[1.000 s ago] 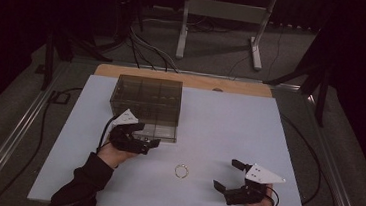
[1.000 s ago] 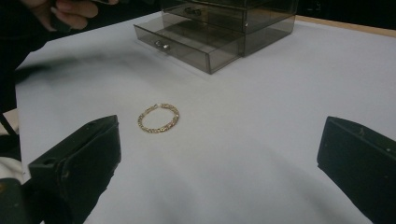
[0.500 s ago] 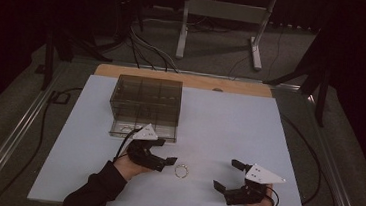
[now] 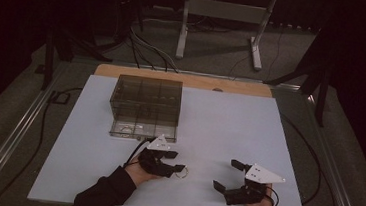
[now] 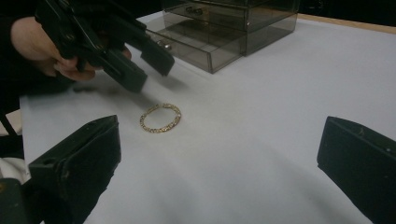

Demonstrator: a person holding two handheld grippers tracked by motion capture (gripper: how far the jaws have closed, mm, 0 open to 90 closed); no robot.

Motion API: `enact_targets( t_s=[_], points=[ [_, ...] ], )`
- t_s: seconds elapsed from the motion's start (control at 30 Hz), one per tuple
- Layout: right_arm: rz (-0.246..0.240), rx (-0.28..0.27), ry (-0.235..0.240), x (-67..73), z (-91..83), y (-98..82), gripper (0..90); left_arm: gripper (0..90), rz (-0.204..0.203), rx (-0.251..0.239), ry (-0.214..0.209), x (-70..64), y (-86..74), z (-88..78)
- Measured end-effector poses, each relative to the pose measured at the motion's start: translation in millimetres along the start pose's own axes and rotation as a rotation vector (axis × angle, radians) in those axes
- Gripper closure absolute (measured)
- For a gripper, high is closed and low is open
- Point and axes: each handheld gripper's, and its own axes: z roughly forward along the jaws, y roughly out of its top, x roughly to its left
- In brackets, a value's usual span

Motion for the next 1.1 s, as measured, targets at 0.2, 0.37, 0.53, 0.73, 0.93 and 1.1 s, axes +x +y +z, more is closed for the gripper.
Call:
enact_targets(
  t_s=[0.2, 0.37, 0.53, 0.73, 0.93, 1.1],
  points=[
    [0.000, 0.000, -0.001, 0.1, 0.1, -0.1, 0.0, 54.1, 0.054, 0.053, 0.042, -2.8, -1.5, 10.6],
    [0.002, 0.004, 0.000, 0.1, 0.5, -0.2, 0.0, 63.6, 0.091, 0.110, 0.093, -4.9, -2.2, 20.5],
    [-0.001, 0.007, 0.001, 0.3, 1.1, -0.4, 0.0, 73.4, 0.120, 0.142, 0.120, -6.3, 0.6, 23.7],
    [-0.002, 0.008, -0.001, 0.1, 1.1, -0.4, 0.0, 84.9, 0.140, 0.151, 0.135, -9.0, 0.9, 25.0],
    [-0.003, 0.011, 0.000, 0.8, 1.5, -0.3, 0.0, 88.1, 0.137, 0.151, 0.134, -8.9, 1.0, 24.8],
    [-0.005, 0.009, -0.001, 1.0, 0.9, -0.1, 0.0, 88.4, 0.098, 0.127, 0.132, -3.7, 2.6, 19.7]
  ],
)
